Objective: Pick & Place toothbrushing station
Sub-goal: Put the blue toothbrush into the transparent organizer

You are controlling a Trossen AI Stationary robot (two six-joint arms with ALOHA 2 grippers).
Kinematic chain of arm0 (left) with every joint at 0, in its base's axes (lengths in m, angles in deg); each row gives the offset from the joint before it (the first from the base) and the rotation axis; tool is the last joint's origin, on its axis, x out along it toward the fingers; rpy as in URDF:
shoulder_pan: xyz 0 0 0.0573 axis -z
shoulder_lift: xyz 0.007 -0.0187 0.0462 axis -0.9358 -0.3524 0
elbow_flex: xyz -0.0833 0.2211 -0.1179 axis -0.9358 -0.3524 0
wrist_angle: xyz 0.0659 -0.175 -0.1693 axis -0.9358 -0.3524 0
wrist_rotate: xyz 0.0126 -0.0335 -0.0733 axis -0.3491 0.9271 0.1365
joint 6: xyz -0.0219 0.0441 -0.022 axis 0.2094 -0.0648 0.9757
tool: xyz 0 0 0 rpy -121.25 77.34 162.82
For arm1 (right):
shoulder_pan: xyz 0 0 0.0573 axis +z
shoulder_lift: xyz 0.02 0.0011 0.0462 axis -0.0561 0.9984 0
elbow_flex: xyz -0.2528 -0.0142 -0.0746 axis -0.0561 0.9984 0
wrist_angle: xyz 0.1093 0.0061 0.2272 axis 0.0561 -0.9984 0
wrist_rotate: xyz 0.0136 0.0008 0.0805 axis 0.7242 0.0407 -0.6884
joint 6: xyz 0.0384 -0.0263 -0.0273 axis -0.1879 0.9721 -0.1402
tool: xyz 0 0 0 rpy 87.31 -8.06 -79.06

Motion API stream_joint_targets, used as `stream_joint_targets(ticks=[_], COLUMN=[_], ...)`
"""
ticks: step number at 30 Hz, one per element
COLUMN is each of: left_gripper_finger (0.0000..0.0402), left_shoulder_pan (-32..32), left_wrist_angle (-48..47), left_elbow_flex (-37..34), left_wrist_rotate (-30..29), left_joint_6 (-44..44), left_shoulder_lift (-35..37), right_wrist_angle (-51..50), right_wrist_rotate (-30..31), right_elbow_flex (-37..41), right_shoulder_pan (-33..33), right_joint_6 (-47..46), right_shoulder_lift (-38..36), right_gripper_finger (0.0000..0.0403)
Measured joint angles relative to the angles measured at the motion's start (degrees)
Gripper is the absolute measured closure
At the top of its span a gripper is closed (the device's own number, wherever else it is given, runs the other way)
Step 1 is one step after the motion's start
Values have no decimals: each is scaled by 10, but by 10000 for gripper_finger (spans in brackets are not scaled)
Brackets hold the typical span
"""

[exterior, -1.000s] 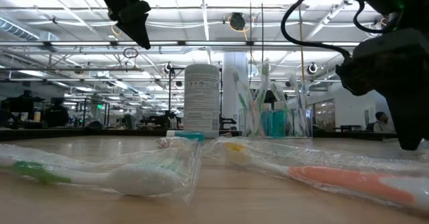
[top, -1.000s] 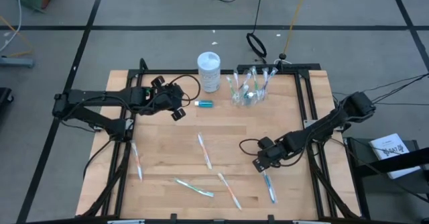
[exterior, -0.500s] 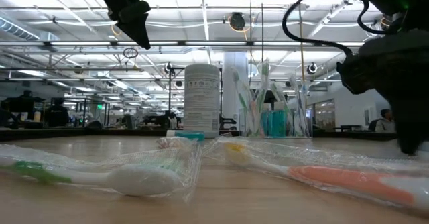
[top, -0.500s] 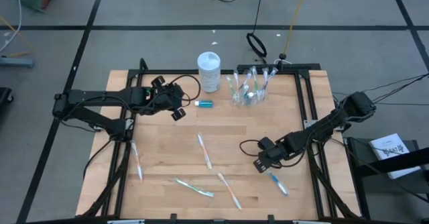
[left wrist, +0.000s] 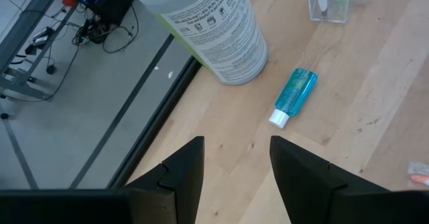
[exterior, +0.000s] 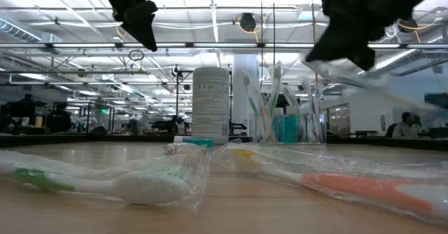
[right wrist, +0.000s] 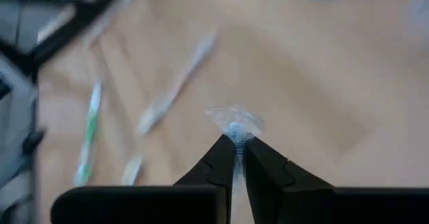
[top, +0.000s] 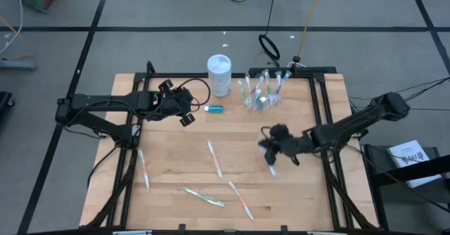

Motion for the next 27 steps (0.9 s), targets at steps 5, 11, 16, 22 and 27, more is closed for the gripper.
stream_joint_targets(ticks=[5,11,16,22,27], left_gripper_finger=[224,224,224,224,224], left_shoulder_pan=[0,0,1,1,3], left_wrist_angle=[0,0,0,-1,-1], left_elbow_flex=[0,0,0,0,0], left_wrist_rotate=[0,0,1,27,106], left_joint_6=[14,39,61,110,134], left_shoulder_lift=[0,0,0,0,0], right_wrist_angle=[11,55,186,286,303], right_wrist_rotate=[184,374,349,180,133], right_elbow_flex=[0,0,0,0,13], right_shoulder_pan=[-47,-104,-171,-274,-351], right_joint_6=[176,379,522,612,617], right_shoulder_lift=[-57,-97,-103,-99,-98], right_gripper_finger=[387,387,387,387,387])
